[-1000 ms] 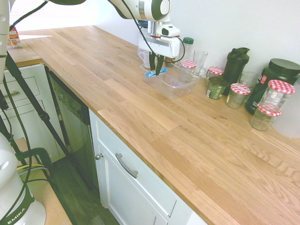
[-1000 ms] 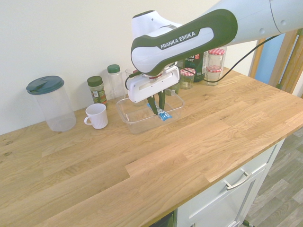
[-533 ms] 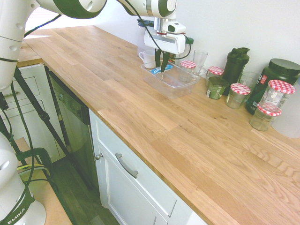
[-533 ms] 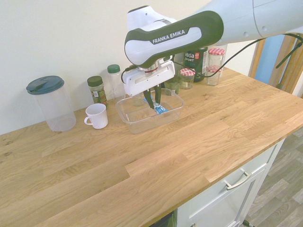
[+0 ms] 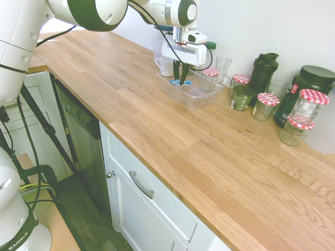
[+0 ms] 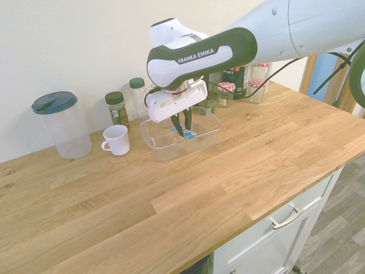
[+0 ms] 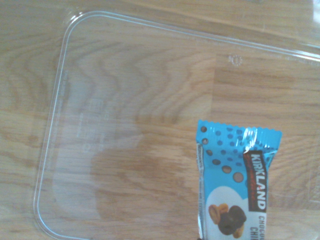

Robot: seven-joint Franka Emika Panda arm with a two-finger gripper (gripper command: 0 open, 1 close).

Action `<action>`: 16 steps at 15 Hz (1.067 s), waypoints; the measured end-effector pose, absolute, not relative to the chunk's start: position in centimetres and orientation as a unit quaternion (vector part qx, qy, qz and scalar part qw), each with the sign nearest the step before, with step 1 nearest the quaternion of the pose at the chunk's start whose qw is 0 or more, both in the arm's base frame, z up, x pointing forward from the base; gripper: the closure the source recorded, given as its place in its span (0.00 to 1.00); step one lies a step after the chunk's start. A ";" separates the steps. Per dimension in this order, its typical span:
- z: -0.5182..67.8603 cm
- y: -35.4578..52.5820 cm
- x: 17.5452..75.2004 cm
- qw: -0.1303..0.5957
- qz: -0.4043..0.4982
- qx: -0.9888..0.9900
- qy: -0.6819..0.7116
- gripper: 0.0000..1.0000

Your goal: Put the protein bar into the container

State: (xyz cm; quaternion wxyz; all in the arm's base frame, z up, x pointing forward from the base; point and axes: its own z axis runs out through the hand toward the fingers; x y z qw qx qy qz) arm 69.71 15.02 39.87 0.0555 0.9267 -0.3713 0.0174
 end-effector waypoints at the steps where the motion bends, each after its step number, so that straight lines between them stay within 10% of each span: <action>1: 39.8 15.0 69.8 0.056 0.017 0.927 -0.371 1.00; 16: 37.6 15.8 72.8 0.048 0.019 0.930 -0.364 1.00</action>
